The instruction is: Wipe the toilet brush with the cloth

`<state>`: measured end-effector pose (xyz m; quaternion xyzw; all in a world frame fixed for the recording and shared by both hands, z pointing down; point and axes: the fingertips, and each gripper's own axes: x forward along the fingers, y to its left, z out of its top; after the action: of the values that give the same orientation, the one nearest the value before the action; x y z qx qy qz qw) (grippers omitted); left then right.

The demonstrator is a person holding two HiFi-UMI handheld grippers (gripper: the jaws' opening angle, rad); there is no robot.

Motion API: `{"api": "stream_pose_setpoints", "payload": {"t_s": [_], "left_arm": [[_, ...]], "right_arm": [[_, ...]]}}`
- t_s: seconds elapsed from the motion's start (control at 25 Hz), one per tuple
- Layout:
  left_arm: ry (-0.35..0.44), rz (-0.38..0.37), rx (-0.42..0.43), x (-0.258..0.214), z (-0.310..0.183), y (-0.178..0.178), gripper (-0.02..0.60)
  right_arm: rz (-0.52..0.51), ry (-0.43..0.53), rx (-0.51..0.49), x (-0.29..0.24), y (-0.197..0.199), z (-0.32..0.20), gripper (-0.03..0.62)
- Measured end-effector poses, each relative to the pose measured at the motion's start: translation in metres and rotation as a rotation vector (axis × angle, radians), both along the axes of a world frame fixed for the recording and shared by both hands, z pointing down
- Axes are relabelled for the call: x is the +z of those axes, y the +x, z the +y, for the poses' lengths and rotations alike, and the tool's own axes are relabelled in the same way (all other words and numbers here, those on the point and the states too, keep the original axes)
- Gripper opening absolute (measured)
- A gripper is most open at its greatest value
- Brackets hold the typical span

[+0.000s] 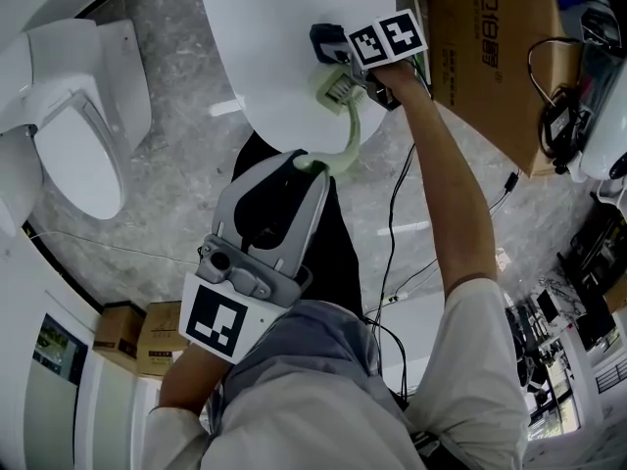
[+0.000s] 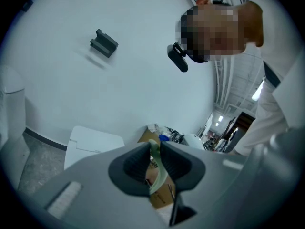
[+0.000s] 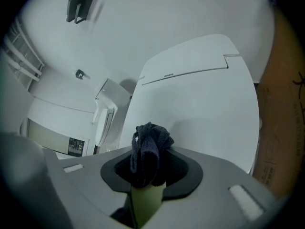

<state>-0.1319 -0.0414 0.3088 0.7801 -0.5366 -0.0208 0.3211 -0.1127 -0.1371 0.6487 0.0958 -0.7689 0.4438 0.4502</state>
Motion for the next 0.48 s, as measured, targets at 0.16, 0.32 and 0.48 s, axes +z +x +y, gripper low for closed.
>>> {"api": "stream_pose_setpoints", "payload": {"t_s": [0.16,0.32,0.48], "left_arm": [[0.049,-0.009,-0.025,-0.006,-0.007,-0.004,0.0],[0.027,-0.01,-0.016,-0.003,-0.004,-0.002,0.0],[0.031,-0.009,-0.022,-0.004,-0.006,-0.003,0.0]], "right_arm": [[-0.008,-0.015,0.079,0.002,0.008,-0.006,0.103],[-0.022,-0.029,0.154,0.004,0.016,-0.009,0.103],[-0.024,-0.028,0.198,0.003,0.024,-0.011,0.103]]}}
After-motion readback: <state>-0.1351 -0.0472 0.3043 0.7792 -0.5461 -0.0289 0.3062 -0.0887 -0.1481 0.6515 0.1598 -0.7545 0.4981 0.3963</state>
